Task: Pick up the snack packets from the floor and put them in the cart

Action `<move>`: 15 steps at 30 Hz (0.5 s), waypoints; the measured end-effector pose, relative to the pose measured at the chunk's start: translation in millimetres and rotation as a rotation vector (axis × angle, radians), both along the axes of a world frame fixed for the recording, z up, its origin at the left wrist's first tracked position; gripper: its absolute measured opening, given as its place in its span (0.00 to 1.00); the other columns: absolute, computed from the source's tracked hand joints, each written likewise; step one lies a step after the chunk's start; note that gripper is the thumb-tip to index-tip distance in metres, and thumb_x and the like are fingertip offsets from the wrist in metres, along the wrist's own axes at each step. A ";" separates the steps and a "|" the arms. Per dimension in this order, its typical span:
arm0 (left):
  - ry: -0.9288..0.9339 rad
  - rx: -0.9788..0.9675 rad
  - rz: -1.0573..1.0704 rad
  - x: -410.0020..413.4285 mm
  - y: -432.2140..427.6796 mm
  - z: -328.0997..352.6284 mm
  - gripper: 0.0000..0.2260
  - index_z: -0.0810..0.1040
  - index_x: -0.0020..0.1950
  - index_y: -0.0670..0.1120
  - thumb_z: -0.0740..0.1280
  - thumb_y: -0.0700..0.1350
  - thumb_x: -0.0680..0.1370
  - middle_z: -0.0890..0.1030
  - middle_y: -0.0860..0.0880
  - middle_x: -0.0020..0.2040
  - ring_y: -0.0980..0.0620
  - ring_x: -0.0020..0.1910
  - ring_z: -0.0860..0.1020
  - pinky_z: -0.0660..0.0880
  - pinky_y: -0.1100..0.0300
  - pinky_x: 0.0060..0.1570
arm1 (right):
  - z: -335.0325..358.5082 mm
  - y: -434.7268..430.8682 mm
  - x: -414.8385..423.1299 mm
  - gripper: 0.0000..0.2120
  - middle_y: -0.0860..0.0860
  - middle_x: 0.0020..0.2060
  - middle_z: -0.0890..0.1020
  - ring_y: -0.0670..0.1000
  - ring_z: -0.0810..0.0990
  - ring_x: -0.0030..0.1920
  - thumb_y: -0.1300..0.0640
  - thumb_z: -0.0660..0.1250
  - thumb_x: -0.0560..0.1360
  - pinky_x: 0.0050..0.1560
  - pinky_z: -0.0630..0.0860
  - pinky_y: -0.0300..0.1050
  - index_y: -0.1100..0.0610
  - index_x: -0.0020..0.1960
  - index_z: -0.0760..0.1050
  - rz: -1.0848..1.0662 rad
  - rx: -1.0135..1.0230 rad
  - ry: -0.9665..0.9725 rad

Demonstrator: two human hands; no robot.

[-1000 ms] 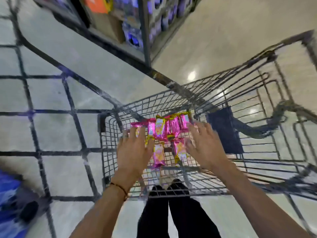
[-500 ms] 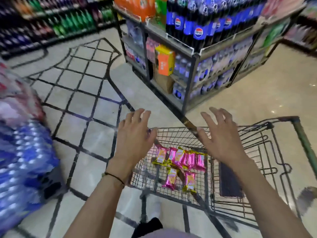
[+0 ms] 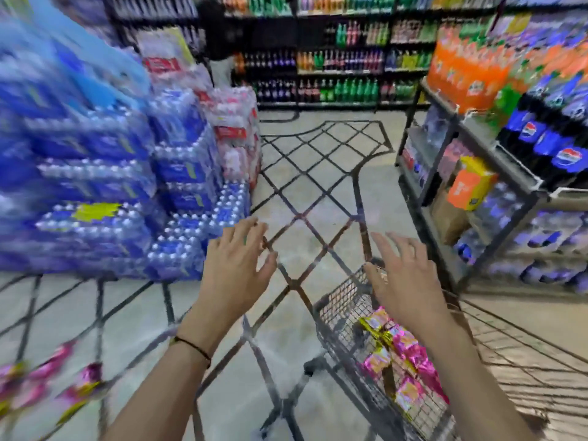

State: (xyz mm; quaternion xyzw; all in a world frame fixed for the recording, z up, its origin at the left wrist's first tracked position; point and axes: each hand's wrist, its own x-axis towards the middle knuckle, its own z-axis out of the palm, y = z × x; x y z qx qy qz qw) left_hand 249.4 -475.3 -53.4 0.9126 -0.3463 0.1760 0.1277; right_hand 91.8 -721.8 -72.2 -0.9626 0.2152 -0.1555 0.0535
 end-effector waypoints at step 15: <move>0.008 -0.014 0.663 -52.2 327.7 -20.9 0.24 0.75 0.68 0.48 0.58 0.59 0.77 0.74 0.46 0.72 0.42 0.70 0.72 0.73 0.39 0.60 | 13.3 300.9 130.9 0.24 0.55 0.71 0.72 0.61 0.67 0.71 0.46 0.62 0.80 0.65 0.73 0.61 0.54 0.73 0.68 0.689 -0.040 -0.018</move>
